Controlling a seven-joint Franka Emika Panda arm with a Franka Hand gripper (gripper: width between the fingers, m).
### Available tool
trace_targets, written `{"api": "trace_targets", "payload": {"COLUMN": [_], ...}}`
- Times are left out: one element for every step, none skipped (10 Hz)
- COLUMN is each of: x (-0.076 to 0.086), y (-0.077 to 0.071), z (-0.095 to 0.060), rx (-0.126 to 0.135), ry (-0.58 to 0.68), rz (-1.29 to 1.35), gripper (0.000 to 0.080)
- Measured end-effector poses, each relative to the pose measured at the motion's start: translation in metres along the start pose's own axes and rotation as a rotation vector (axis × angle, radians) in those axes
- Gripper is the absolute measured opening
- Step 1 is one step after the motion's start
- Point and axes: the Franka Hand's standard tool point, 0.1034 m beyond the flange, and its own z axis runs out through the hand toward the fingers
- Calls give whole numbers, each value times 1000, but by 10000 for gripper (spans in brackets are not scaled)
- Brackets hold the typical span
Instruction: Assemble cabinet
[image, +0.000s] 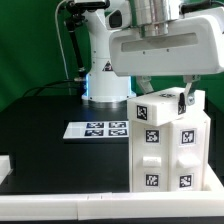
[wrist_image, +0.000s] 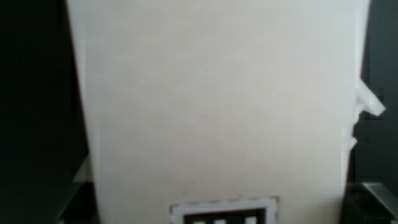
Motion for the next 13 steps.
{"api": "trace_targets", "payload": {"x": [0, 0, 0, 0, 0, 0, 0, 0, 0, 1, 2, 2, 4], "y": [0, 0, 0, -1, -1, -2, -2, -2, -2, -3, -4, -4, -4], "z": [0, 0, 0, 0, 0, 0, 0, 0, 0, -1, -1, -1, -2], "rx": [4, 12, 31, 40, 42, 49, 55, 57, 61, 67, 71, 72, 74], "ry": [-5, -7, -13, -15, -17, -27, -40, -45, -52, -58, -57, -58, -58], "rz": [70, 142, 243, 321, 362, 462, 532, 568, 654, 732, 784, 816, 877], "gripper": [558, 558, 558, 558, 558, 558, 558, 558, 558, 558, 558, 558, 558]}}
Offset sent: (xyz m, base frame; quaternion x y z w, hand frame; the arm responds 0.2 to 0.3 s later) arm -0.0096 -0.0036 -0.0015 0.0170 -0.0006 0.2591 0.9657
